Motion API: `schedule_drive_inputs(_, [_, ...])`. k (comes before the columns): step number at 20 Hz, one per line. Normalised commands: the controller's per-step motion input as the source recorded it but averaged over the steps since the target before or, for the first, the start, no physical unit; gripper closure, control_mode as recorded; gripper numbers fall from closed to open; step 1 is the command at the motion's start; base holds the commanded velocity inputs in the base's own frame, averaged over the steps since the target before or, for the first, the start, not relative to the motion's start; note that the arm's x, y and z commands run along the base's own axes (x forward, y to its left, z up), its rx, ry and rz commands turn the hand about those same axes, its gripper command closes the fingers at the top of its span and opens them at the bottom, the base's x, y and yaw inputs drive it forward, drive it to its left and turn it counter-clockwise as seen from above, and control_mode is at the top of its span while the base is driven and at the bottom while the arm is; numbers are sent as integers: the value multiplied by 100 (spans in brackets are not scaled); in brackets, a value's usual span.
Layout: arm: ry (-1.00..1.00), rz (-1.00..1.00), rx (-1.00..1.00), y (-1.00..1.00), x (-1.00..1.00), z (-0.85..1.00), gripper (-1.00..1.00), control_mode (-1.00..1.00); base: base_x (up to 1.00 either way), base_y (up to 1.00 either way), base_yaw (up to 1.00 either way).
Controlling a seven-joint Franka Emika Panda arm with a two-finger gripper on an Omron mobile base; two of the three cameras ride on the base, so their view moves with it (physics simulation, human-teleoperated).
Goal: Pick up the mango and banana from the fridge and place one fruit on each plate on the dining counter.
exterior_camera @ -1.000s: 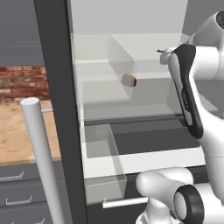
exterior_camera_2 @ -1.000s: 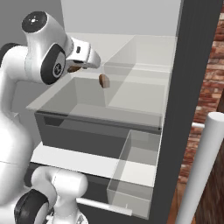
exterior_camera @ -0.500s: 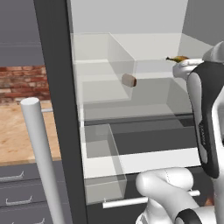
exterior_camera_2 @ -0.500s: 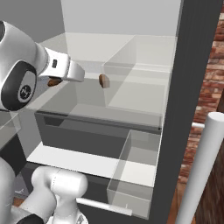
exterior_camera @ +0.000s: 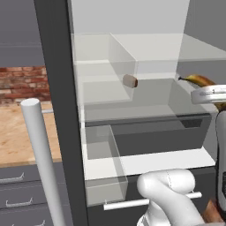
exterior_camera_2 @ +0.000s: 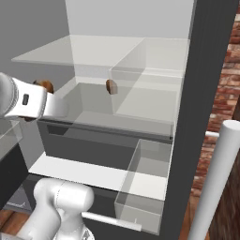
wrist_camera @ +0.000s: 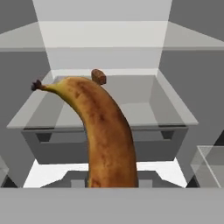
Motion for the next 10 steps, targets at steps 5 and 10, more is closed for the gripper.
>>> schedule_drive_inputs(5, [0,0,0,15,-9,-2,100,-100,0,0,0])
schedule_drive_inputs(10, [0,0,0,10,-16,-1,100,100,-37,5,1])
